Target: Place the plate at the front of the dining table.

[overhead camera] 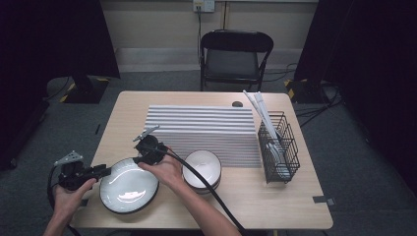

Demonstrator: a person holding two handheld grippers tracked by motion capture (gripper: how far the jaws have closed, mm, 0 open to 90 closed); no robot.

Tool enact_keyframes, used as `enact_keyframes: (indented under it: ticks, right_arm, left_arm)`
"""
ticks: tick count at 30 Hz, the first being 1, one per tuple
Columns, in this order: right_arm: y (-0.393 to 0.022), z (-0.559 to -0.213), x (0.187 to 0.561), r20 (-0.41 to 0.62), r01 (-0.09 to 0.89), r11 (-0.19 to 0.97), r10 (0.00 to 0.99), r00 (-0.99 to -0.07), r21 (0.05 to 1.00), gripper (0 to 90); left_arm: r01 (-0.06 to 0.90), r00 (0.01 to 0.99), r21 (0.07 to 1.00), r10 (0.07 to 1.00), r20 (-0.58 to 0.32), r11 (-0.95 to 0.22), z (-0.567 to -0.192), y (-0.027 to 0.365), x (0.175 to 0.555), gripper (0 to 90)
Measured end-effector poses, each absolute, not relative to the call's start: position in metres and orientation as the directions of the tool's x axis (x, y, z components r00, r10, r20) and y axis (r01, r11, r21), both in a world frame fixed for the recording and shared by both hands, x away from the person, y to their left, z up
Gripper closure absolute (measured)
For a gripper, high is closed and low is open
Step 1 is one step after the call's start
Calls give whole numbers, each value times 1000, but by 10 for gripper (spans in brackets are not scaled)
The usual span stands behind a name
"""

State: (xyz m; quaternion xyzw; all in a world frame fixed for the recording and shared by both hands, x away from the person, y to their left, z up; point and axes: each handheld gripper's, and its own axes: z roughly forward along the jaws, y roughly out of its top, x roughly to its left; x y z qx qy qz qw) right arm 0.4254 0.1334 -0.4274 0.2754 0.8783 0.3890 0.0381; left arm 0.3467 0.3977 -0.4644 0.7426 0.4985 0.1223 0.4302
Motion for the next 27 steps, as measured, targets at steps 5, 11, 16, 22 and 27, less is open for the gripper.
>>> enact_keyframes:
  ticks: [5, 11, 16, 22, 27]
  right_arm:
    - [132, -435, 426, 157, 477, 529, 538, -828, 702, 642]
    - [132, -439, 429, 153, 492, 529, 559, -815, 692, 664]
    - [135, -445, 429, 128, 492, 555, 567, -814, 671, 756]
    - [135, -448, 431, 126, 501, 548, 582, -804, 670, 823]
    - [132, -448, 435, 182, 536, 521, 583, -792, 665, 838]
  left_arm:
    - [641, 469, 758, 842, -267, -117, -465, 398, 347, 653]
    - [646, 465, 753, 847, -256, -127, -467, 399, 348, 694]
    - [653, 469, 746, 843, -264, -130, -467, 400, 348, 738]
    - [655, 472, 745, 839, -270, -129, -468, 400, 348, 758]
    - [657, 469, 744, 839, -276, -122, -468, 400, 348, 742]
